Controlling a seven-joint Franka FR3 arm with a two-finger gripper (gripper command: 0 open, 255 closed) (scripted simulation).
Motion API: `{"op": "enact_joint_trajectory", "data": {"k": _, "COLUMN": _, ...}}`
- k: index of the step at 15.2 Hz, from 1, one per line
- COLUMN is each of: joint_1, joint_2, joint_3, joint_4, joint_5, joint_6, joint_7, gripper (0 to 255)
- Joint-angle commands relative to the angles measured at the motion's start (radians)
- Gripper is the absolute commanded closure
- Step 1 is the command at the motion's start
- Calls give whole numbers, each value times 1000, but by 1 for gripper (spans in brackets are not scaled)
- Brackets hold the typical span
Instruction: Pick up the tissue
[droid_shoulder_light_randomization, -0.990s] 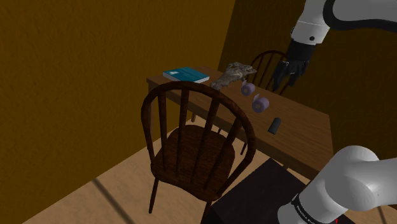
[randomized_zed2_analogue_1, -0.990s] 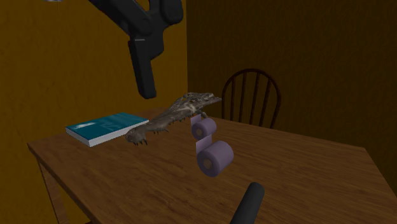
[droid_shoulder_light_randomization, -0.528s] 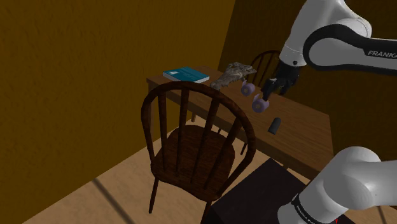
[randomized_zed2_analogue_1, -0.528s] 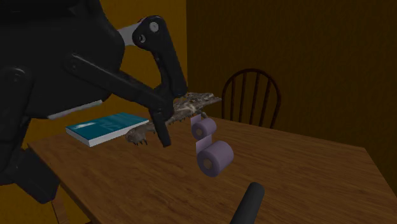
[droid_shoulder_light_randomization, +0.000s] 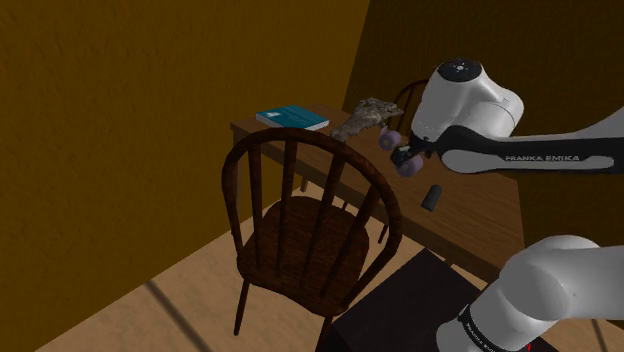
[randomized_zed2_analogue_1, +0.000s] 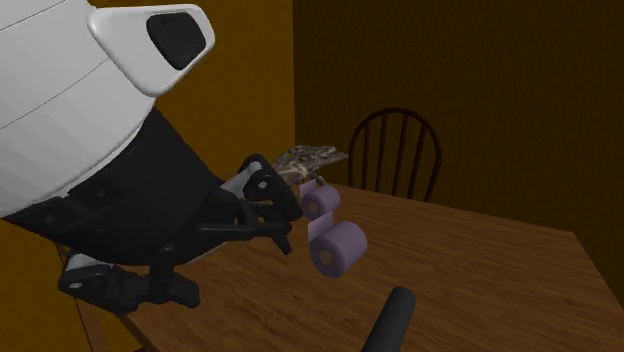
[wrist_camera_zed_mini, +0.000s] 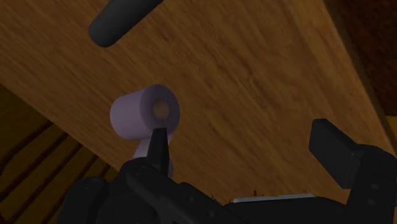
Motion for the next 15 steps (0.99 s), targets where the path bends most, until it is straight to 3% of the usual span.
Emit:
{"op": "enact_joint_trajectory", "data": {"k": 1, "joint_1": -82, "joint_2": 52, "joint_3": 43, "joint_4": -34, "joint_5": -117, "joint_6": 120, "joint_7": 115, "gripper": 0}}
{"op": "enact_joint_trajectory", "data": {"k": 5, "joint_1": -297, "joint_2": 178, "joint_3": 176, "joint_4": -30, "joint_5": -406, "joint_6": 280, "joint_7": 413, "gripper": 0}}
{"op": "enact_joint_trajectory", "data": {"k": 8, "joint_1": -469, "joint_2": 290, "joint_3": 295, "joint_4": 21, "joint_5": -678, "joint_6": 311, "joint_7": 696, "gripper": 0}}
{"op": "enact_joint_trajectory", "data": {"k": 11, "joint_1": -590, "joint_2": 419, "joint_3": 389, "joint_4": 94, "joint_5": -938, "joint_6": 236, "joint_7": 963, "gripper": 0}}
{"op": "enact_joint_trajectory", "data": {"k": 15, "joint_1": -665, "joint_2": 609, "joint_3": 449, "joint_4": 191, "joint_5": -1197, "joint_6": 33, "joint_7": 1207, "gripper": 0}}
